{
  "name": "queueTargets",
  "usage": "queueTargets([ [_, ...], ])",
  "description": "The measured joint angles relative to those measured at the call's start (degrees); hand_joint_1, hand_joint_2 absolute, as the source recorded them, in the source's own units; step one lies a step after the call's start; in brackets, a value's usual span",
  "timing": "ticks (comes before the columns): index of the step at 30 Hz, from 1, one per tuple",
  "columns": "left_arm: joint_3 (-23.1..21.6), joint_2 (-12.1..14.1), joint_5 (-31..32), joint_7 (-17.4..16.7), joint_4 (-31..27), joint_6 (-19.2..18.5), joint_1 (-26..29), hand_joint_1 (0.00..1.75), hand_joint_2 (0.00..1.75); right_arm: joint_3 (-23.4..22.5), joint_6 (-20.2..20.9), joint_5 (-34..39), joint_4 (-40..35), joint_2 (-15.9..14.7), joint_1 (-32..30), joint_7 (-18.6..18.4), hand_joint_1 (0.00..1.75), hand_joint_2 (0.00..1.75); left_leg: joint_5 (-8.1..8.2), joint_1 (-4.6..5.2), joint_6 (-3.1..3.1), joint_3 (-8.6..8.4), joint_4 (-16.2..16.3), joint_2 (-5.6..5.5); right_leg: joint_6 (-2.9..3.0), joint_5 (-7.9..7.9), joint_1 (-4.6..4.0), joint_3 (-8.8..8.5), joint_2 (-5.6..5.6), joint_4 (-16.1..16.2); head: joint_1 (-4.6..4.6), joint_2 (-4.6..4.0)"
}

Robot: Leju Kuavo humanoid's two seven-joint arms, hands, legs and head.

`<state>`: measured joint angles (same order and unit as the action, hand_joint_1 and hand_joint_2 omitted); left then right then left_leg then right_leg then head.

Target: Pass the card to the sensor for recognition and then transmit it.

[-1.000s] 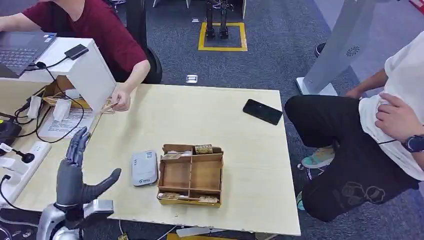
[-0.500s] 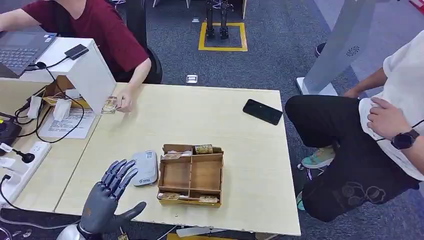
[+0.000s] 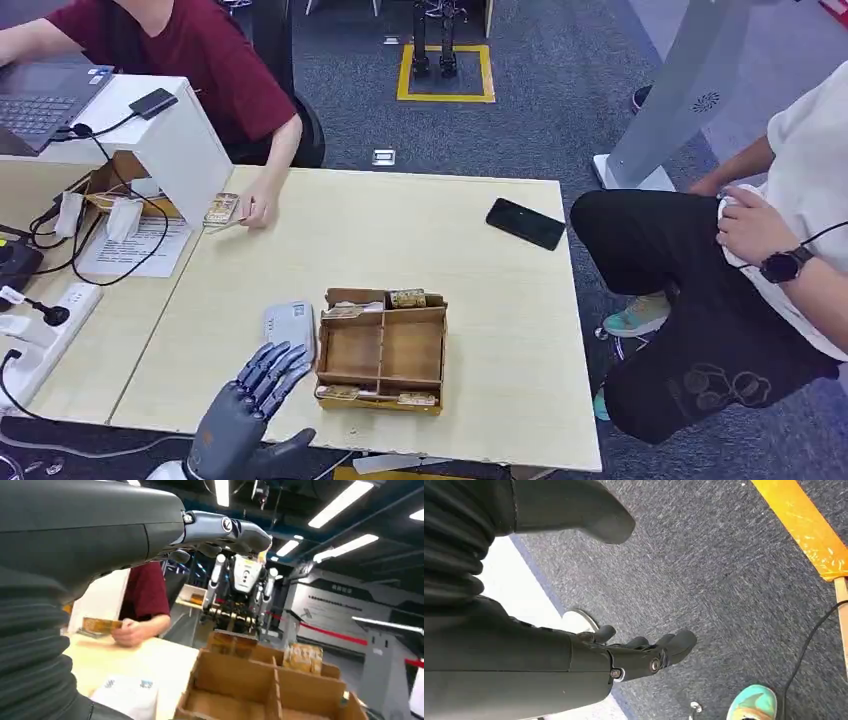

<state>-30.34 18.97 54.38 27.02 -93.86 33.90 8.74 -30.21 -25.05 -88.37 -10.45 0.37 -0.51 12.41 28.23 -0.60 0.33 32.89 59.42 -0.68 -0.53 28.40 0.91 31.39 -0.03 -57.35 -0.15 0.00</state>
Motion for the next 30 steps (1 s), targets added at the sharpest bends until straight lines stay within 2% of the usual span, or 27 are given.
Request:
queueTargets([
  [14,-1.6,-0.4,0.1,-0.6,2.4,0.1,-1.1,0.0,1.75,0.0,0.0,0.0,0.0,0.0,0.1,0.0,0.0,1.75,0.0,0.0,0.0,0.0,0.0,0.0,0.0,0.0,0.0,0.0,0.0,0.0,0.0,0.0],
  [17,-1.9,-0.8,2.3,-2.1,3.1,1.2,-1.7,0.0,1.75,0.1,0.0,-0.2,0.0,0.0,0.1,0.0,0.0,1.75,0.0,0.0,0.0,0.0,0.0,0.0,0.0,0.0,0.0,0.0,-0.01,0.0,-0.02,0.0],
  [30,-4.1,-4.7,2.4,-3.7,8.9,2.1,-5.9,0.0,1.75,0.9,0.3,-0.3,0.1,0.0,0.3,0.0,0.0,1.75,-0.01,0.01,0.01,-0.01,0.0,-0.01,0.01,-0.01,0.0,-0.01,-0.02,0.0,-0.02,0.0],
])
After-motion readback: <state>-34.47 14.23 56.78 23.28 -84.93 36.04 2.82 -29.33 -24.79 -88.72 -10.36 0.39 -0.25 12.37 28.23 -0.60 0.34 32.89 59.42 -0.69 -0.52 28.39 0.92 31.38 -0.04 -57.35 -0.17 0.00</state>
